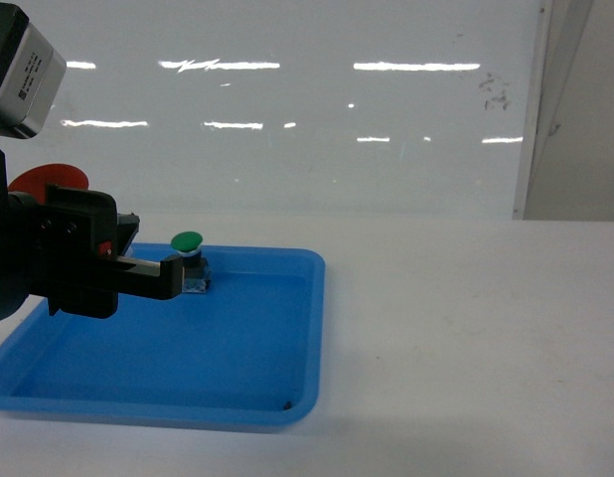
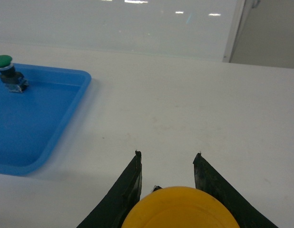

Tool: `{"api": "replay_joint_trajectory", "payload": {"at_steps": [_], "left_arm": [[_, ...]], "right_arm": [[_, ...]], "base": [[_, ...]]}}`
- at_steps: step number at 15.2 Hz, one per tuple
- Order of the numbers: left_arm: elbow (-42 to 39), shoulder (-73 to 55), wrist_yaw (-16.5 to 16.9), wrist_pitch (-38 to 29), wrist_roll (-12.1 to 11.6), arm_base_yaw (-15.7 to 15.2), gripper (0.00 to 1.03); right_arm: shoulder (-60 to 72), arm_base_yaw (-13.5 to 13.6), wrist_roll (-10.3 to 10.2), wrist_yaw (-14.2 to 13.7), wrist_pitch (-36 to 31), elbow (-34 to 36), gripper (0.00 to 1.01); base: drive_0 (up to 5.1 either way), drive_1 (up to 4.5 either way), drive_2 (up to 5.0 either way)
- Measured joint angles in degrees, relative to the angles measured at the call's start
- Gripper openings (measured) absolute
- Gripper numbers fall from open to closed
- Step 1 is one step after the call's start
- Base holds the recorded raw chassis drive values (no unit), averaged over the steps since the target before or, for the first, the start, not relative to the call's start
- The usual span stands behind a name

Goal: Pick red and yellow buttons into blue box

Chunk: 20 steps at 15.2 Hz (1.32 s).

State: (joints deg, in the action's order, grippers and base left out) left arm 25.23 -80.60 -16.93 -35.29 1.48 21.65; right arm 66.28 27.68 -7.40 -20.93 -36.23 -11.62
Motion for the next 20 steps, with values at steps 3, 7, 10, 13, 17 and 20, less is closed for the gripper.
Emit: {"api": "replay_joint_trajectory", "payload": {"at_steps": [3,7,10,13,17,20], "left_arm": [[0.0,0.0,0.0,0.0,0.0,-0.1,0.25],[0.0,0.0,0.1,0.0,0.0,0.0,0.25],[0.0,0.0,0.2,0.1,0.0,0.0,0.25],[0.0,0.0,0.2,0.1,0.0,0.0,0.25],[0.0,0.0,0.2,0.1,0.0,0.0,0.25],[0.0,0.0,0.0,0.1,0.0,0.0,0.25]], "right_arm": [[0.0,0.0,0.0,-0.1,0.0,0.0,0.30],[0.0,0.0,0.0,-0.1,0.0,0.0,0.30],[0.0,0.0,0.0,-0.1,0.1,0.0,0.30],[0.0,0.0,0.0,-0.1,-0.1,0.0,0.30],[0.0,0.0,0.0,-0.1,0.0,0.0,0.30],[0.0,0.0,0.0,-0.1,0.2,0.0,0.30]], "base": [[4.8,-2.49,-2.5],[4.4,-4.11,-0.5],[4.5,-4.13,-0.1],[4.5,-4.11,0.0],[4.5,-4.09,0.0],[4.5,-4.15,-0.1]]}}
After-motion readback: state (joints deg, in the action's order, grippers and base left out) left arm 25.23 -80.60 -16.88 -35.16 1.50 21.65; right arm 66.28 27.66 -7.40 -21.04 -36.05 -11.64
